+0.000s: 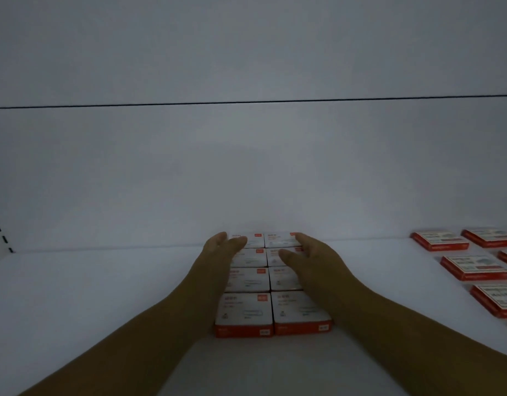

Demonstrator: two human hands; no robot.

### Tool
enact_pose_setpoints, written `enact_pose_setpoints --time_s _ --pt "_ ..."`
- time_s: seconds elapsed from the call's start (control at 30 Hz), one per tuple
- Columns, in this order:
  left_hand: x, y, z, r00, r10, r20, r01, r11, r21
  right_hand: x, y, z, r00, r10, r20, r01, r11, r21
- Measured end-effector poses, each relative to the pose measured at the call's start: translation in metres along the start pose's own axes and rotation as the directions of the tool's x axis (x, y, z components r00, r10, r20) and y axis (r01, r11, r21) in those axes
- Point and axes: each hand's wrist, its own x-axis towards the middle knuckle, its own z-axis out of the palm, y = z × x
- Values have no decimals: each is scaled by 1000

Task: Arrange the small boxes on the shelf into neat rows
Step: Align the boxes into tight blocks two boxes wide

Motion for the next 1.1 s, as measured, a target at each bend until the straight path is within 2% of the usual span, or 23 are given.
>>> enact_pose_setpoints --time_s 0.1,0.2,0.27,0.3,0.33,0.4,0.47,0.53,0.67,0.73,0.93,1.1 --pt "-3 9 2 998 -49 -26 48 998 -44 -2 -2 -1 1000 -20 16 20 999 -38" --pt "-21 5 -5 992 0 124 9 998 -70 -7 -7 -6 998 -24 53 26 999 -28" --pt "-31 3 -10 969 49 244 -65 996 59 -11 -9 -13 995 -21 100 27 998 -54" --pt "-35 3 -13 953 74 294 -133 974 185 -14 -10 -18 989 -34 147 46 996 -80" --pt "-37 3 -16 931 100 351 -225 914 337 -17 -12 -23 975 -54 214 81 990 -119" --pt "-39 1 -23 869 95 486 -405 702 586 -24 -13 -34 928 -31 371 154 939 -309" --pt "-40 -1 -27 837 62 543 -487 535 690 -24 -10 -42 890 104 444 189 801 -568" --pt "-40 -1 -29 832 54 553 -510 466 723 -24 -5 -44 869 174 463 217 707 -673" --pt "-33 -7 -28 830 31 557 -526 372 765 -26 -1 -39 864 150 481 259 687 -679" --pt "-31 -12 -27 827 62 559 -545 332 770 -26 1 -37 875 125 467 262 690 -675" --pt "-27 -18 -29 829 98 551 -551 311 774 -27 0 -36 894 70 442 267 710 -652" --pt "-30 -14 -28 831 90 549 -549 297 781 -27 -3 -38 889 65 454 297 672 -678"
